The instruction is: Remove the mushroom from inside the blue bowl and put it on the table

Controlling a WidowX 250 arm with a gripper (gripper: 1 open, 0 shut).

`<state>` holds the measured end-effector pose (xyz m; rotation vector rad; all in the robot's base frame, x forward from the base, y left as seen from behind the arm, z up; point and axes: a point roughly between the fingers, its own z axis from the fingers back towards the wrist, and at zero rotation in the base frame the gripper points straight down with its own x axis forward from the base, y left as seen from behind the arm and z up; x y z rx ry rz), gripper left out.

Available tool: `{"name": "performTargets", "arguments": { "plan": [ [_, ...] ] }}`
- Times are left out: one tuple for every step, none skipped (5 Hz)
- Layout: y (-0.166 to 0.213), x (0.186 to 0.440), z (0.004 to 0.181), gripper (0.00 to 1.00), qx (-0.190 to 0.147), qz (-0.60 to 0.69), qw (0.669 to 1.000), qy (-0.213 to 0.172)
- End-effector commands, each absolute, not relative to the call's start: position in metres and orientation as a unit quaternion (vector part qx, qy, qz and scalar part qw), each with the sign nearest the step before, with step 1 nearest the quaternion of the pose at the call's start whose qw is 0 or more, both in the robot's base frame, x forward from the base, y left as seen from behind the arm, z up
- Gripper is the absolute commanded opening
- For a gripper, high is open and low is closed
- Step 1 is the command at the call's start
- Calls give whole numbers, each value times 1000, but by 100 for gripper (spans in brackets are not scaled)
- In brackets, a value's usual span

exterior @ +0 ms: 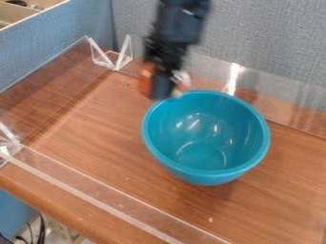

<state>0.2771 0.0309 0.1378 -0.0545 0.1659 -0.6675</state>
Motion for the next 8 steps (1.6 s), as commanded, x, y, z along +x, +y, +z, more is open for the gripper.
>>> {"name": "performTargets", "arguments": {
  "plan": [
    [78,288,144,0,-17,-302,951,69],
    [80,285,138,0,-16,-323,942,89],
    [76,282,133,0,-13,-345,933,107],
    [71,279,130,0,-11,-365,923,123],
    [74,278,118,0,-15,-347,927,139],
    [79,278,109,0,-18,-324,933,154],
    [88,273,92,0,-17,-316,933,171],
    [96,268,73,0,-17,-310,931,190]
  ]
}}
